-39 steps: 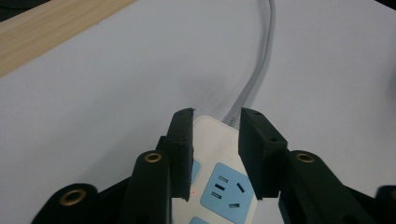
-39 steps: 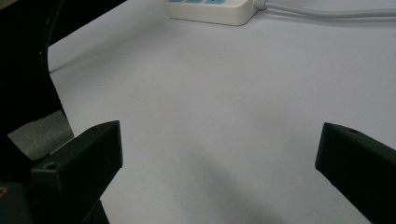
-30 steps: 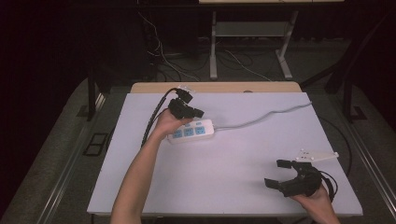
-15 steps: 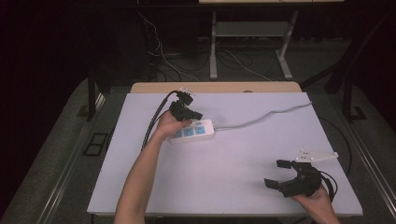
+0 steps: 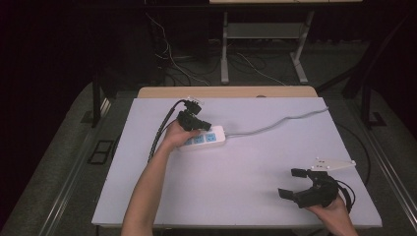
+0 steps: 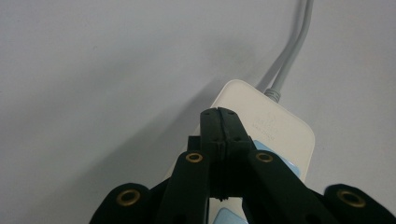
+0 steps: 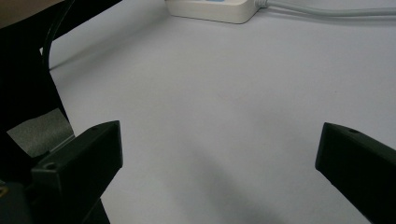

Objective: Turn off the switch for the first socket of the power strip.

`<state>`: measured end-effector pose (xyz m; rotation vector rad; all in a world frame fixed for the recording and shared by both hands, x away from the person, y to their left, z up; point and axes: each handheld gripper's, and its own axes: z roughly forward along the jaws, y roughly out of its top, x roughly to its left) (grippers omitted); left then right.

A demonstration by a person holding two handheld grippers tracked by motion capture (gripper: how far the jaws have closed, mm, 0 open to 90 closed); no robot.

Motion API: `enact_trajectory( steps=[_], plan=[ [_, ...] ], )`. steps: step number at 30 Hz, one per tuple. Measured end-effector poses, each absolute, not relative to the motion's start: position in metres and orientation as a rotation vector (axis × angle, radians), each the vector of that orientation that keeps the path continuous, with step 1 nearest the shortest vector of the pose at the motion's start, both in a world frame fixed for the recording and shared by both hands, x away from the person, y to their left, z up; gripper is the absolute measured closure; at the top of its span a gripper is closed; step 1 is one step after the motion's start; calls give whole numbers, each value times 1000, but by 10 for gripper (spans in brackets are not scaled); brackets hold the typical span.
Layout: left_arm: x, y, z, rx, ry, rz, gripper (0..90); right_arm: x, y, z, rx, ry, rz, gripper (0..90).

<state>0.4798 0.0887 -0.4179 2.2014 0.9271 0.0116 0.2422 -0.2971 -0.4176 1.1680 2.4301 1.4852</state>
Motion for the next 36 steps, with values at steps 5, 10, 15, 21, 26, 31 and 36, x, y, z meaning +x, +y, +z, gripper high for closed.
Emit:
enact_trajectory(
  steps=[5,10,15,21,26,31,36],
  plan=[
    [478,84,-416,2233,919,65,891,242,-297,-418,1167,2430,1485,4],
    [478,82,-415,2251,930,68,895,242,-296,-418,1164,2434,1481,4],
    [479,85,-417,2219,956,39,898,242,-295,-418,1161,2435,1479,4],
    [476,90,-422,2152,997,15,899,242,-297,-417,1164,2427,1483,4],
    [476,90,-422,2149,1002,15,897,242,-299,-417,1172,2421,1481,4],
    [475,88,-420,2165,1002,37,897,242,-299,-417,1173,2418,1483,4],
    [474,89,-419,2179,1002,51,897,242,-300,-417,1170,2415,1485,4]
  ],
)
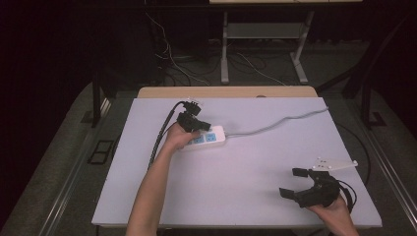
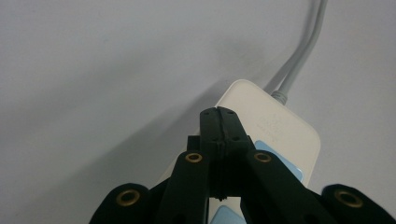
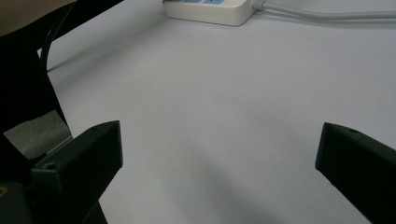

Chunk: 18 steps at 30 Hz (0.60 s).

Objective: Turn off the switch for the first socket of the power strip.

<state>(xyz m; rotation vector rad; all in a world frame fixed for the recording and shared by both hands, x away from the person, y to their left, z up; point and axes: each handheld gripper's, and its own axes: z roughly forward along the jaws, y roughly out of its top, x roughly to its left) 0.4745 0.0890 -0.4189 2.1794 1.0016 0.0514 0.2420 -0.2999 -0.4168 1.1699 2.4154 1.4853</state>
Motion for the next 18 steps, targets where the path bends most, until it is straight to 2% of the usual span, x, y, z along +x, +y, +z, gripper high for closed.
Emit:
enact_trajectory(
  steps=[4,13,18],
  plan=[
    [473,88,-417,2189,996,70,897,243,-300,-417,1173,2412,1488,4],
    [471,94,-401,2077,980,101,896,243,-302,-416,1183,2401,1493,4],
    [469,100,-395,2071,983,111,895,243,-302,-416,1181,2400,1493,4]
  ],
)
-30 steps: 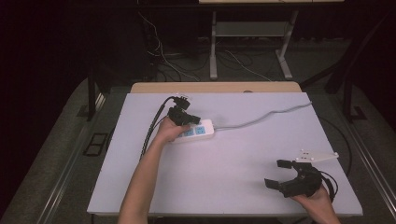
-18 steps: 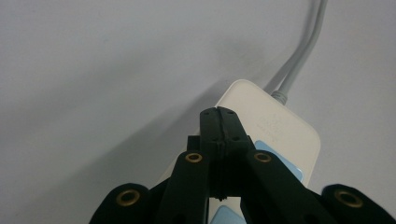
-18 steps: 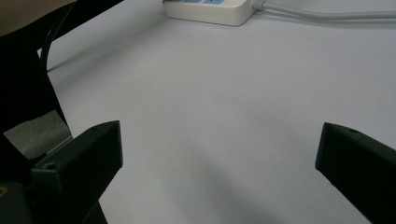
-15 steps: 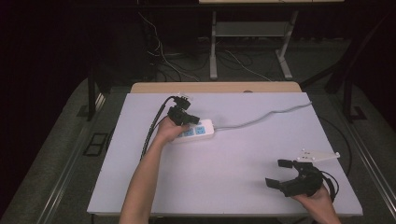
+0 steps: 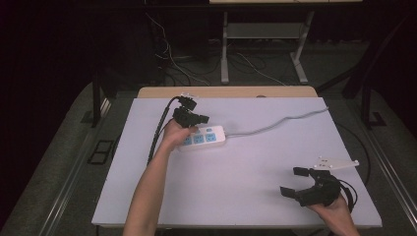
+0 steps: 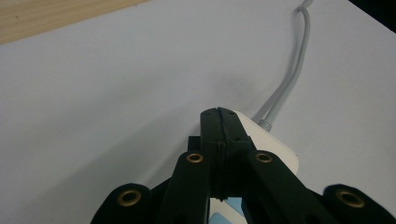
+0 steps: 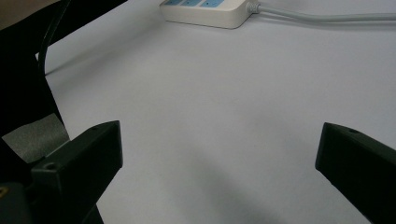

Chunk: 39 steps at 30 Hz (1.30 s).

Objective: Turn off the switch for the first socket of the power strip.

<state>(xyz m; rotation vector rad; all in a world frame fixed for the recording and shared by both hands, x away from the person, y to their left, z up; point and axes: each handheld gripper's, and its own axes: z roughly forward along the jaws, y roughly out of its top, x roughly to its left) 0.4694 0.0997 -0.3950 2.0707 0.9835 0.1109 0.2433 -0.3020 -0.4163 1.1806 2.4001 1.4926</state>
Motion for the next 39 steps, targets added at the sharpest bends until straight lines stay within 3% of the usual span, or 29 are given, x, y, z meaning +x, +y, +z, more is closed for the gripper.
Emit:
enact_trajectory(
  steps=[12,20,26,31,39],
  plan=[
    [455,109,-374,2066,947,143,891,244,-303,-416,1189,2394,1491,4],
    [442,114,-363,2027,955,153,807,245,-302,-416,1188,2394,1492,4],
    [433,118,-360,2012,954,113,604,245,-303,-416,1191,2392,1493,4],
    [424,124,-360,1990,961,95,317,246,-302,-417,1190,2395,1490,4],
    [409,131,-354,1975,966,123,82,246,-301,-418,1191,2399,1487,4]
  ],
)
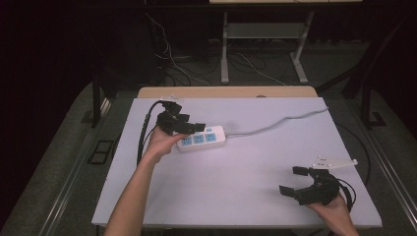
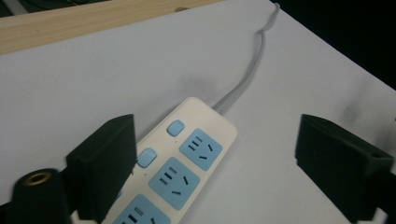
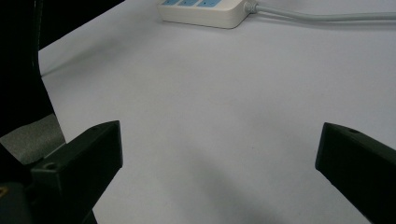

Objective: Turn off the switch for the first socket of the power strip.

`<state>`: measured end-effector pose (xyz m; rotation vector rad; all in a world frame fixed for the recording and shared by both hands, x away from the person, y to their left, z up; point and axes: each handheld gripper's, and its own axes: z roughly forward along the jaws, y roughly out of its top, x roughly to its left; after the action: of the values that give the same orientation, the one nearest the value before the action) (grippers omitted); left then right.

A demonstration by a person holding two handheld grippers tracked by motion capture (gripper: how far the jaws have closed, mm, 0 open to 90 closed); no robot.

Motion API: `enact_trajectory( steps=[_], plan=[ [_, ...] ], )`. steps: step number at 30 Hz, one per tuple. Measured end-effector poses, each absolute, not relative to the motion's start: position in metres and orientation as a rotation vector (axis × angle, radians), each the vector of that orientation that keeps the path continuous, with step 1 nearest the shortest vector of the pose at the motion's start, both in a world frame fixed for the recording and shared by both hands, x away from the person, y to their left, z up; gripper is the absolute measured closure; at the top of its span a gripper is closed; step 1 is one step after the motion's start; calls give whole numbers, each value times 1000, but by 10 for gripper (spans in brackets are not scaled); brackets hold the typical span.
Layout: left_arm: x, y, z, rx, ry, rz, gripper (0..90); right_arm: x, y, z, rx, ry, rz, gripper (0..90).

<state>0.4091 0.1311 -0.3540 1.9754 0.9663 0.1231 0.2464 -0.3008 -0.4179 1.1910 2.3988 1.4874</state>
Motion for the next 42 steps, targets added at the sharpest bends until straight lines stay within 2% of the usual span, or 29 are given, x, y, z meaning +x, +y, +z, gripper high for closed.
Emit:
enact_trajectory(
  steps=[3,15,42],
  plan=[
    [403,132,-351,1997,959,117,0,247,-301,-418,1190,2398,1487,4],
    [376,136,-347,1980,917,143,0,246,-300,-418,1191,2401,1485,4],
    [297,152,-382,1936,858,190,0,245,-297,-417,1179,2408,1489,4]
  ],
)
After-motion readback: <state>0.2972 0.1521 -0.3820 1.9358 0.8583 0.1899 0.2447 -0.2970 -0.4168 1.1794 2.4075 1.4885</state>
